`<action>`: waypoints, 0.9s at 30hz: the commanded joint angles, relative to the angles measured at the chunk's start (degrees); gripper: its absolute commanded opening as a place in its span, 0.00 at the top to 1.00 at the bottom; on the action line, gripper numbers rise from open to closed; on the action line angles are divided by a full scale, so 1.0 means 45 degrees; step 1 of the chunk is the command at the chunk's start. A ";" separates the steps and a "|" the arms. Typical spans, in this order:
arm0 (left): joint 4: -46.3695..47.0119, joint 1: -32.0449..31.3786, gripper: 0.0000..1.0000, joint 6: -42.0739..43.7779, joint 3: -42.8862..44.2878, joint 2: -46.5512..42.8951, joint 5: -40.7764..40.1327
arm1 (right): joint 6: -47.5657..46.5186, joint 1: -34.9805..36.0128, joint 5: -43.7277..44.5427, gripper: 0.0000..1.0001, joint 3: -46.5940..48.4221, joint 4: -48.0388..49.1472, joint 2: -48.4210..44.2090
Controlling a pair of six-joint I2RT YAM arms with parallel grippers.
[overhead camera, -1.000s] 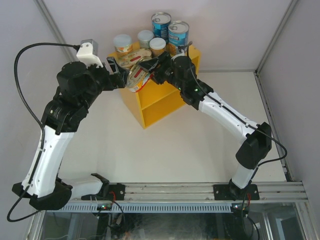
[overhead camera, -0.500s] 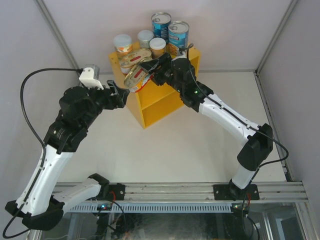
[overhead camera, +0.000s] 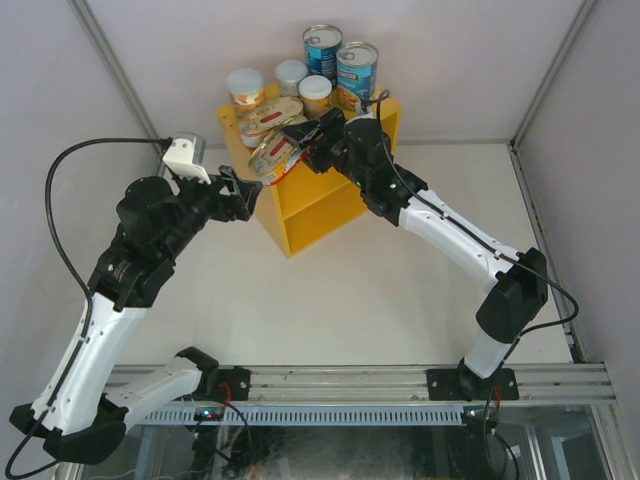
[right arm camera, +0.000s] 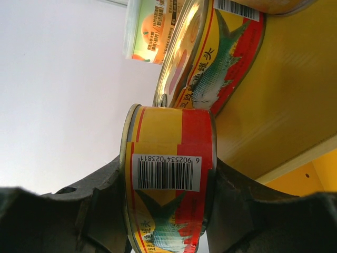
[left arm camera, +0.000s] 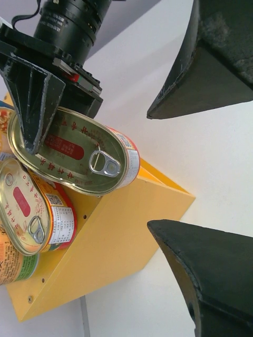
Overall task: Place and organize the canned foods onto the counter
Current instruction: Place the canned food on the counter.
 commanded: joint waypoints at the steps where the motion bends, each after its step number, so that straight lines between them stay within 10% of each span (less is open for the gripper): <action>1: 0.0815 0.0033 0.19 0.0860 -0.0284 0.0056 0.0336 | 0.0699 -0.0009 0.0339 1.00 -0.0177 0.1108 -0.1147; 27: 0.2162 0.0038 0.18 0.1539 -0.0161 0.1339 0.1099 | 0.1997 -0.0168 0.0818 1.00 -0.0270 0.1147 -0.0823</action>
